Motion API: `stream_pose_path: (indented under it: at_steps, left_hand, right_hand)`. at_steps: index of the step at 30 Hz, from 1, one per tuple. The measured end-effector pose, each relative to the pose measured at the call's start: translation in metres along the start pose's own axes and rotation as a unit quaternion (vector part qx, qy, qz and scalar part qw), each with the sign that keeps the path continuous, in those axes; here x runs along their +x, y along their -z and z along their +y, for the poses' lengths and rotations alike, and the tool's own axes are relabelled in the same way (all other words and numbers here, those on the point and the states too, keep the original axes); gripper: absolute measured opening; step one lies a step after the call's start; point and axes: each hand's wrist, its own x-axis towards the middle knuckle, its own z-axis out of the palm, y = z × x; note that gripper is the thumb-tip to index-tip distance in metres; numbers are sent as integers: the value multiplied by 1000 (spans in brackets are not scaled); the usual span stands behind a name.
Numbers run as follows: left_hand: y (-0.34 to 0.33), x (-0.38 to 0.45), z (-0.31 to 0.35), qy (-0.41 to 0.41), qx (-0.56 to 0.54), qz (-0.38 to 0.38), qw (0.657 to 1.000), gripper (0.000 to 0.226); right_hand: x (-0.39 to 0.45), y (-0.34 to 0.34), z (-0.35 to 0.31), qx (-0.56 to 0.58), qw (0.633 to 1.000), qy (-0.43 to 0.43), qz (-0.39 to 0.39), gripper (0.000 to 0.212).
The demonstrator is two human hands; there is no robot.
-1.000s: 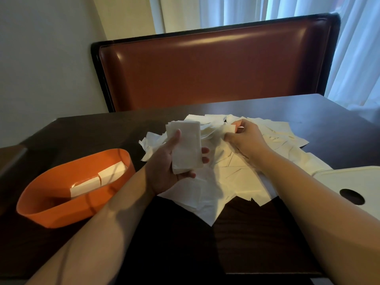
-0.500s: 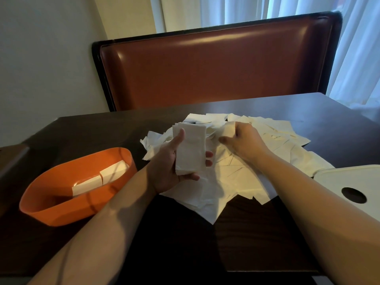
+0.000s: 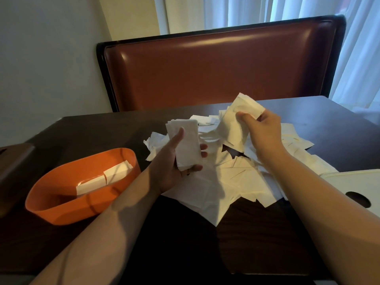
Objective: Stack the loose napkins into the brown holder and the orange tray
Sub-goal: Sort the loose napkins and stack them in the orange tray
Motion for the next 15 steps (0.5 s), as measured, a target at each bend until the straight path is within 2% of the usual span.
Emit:
stream_pose_path:
  at_steps: [2,4,6,8,10,13,15]
  left_hand:
    - [0,0,1,-4,-6,31,1000,39]
    - [0,1,2,-16,-15,53,998,38]
    - [1,0,2,-29,-20,64,997,37]
    - [2,0,2,-34,-27,70,997,38]
    - [2,0,1,-34,-32,70,996,40]
    - [3,1,1,-33,-31,70,997,40]
    - [4,2,1,-35,-31,70,996,40]
  right_hand:
    - [-4,0,-10,85,996,-32,-28,14]
    - [-5,2,-16,190,975,-89,-70,14]
    - [-4,2,-16,207,963,-133,-109,15]
    - [-4,1,-8,141,973,-139,-119,18]
    - [-3,-3,2,38,987,-125,-96,28]
    - [-3,-7,9,-94,992,-64,-63,37]
    - [-1,-5,11,-127,991,-19,-48,41]
